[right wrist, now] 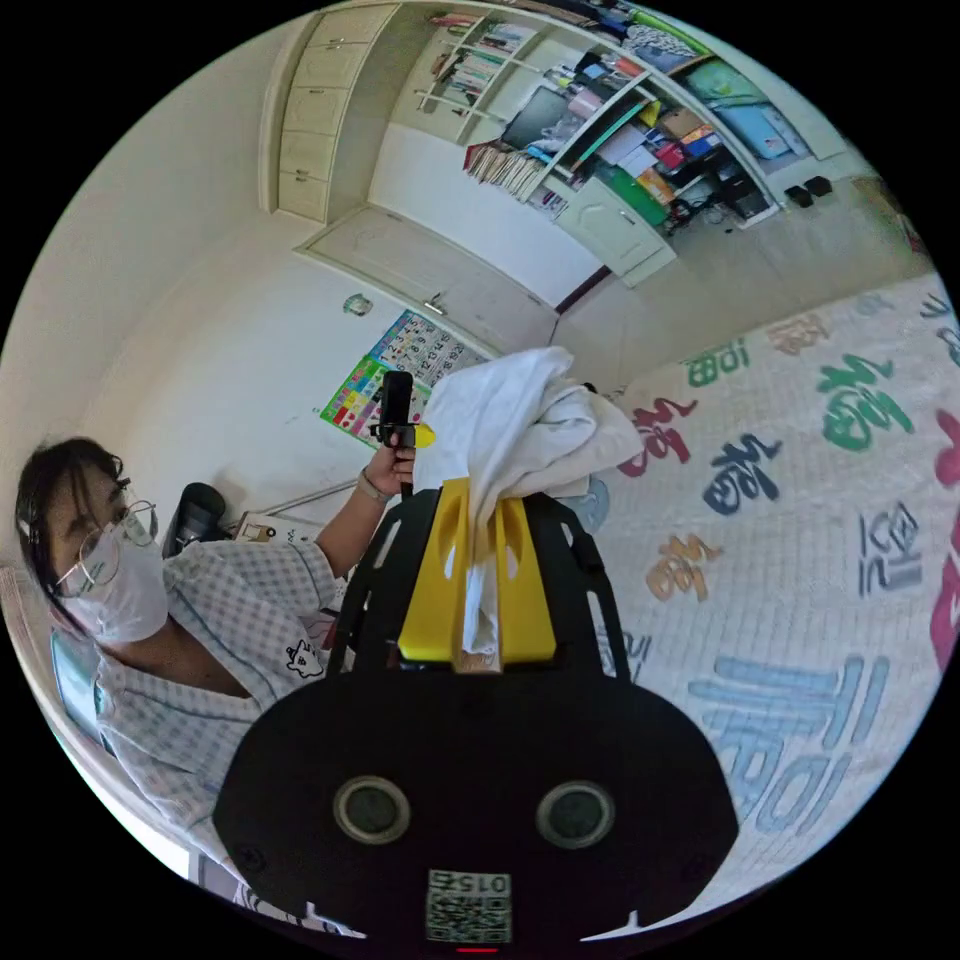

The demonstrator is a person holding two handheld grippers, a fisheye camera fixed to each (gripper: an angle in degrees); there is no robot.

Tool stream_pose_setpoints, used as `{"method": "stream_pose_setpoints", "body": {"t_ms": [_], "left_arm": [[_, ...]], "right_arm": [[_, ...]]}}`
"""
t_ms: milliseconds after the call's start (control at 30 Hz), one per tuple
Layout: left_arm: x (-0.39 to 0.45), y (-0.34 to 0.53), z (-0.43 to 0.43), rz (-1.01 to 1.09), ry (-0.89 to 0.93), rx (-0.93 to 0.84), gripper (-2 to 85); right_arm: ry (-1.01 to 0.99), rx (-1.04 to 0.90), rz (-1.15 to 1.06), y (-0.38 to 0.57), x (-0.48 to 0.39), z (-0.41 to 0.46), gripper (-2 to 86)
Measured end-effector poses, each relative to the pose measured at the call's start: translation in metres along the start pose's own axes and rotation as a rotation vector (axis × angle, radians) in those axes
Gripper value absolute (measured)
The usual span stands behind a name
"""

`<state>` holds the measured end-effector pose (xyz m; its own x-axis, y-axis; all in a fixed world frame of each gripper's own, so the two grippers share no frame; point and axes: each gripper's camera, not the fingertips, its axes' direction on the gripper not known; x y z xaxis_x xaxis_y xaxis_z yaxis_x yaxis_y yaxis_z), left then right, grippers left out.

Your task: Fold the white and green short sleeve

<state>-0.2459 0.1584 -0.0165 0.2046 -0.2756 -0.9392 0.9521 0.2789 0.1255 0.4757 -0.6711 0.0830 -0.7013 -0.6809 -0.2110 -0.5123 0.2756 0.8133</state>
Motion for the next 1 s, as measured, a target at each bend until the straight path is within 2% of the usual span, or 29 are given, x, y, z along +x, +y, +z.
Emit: {"method": "stream_pose_setpoints", "body": {"t_ms": [133,300,433,500,567,633,700,767,833,900,1000], "left_arm": [[-0.037,0.051,-0.123,-0.142,-0.132,0.152,5.7],[-0.105,0.105,-0.151,-0.311,-0.116,0.218,6.0],[-0.104,0.147,-0.155,-0.291,0.016,0.367,5.6],[-0.088,0.167,-0.165,-0.295,-0.001,0.399,4.7],[-0.057,0.188,-0.179,-0.284,-0.098,0.424,2.2],[0.008,0.212,-0.190,-0.218,-0.268,0.445,0.0],[0.069,0.221,-0.180,-0.103,-0.322,0.442,-0.5],[0.136,0.221,-0.150,0.046,-0.348,0.407,-0.7],[0.233,0.220,-0.087,0.264,-0.450,0.366,-0.8],[0.305,0.225,-0.029,0.444,-0.518,0.385,-0.8],[0.412,0.245,0.078,0.739,-0.494,0.462,-0.7]], "right_arm": [[-0.059,-0.187,0.001,-0.122,0.016,0.138,4.2],[-0.022,-0.301,0.116,-0.164,0.050,0.224,4.1],[-0.105,-0.181,0.216,-0.158,0.063,0.190,2.2],[-0.121,-0.120,0.266,-0.149,0.057,0.162,0.9],[-0.051,-0.063,0.256,-0.135,0.035,0.126,0.0],[0.062,-0.012,0.215,-0.104,-0.012,0.080,-0.4],[0.134,0.045,0.150,-0.070,-0.063,0.045,-0.5],[0.305,0.122,0.075,-0.027,-0.128,0.014,-0.5],[0.623,0.212,-0.022,0.042,-0.228,-0.009,-0.5],[0.853,0.305,-0.075,0.097,-0.301,-0.016,-0.3],[1.204,0.513,-0.104,0.191,-0.411,-0.014,0.5]]}}
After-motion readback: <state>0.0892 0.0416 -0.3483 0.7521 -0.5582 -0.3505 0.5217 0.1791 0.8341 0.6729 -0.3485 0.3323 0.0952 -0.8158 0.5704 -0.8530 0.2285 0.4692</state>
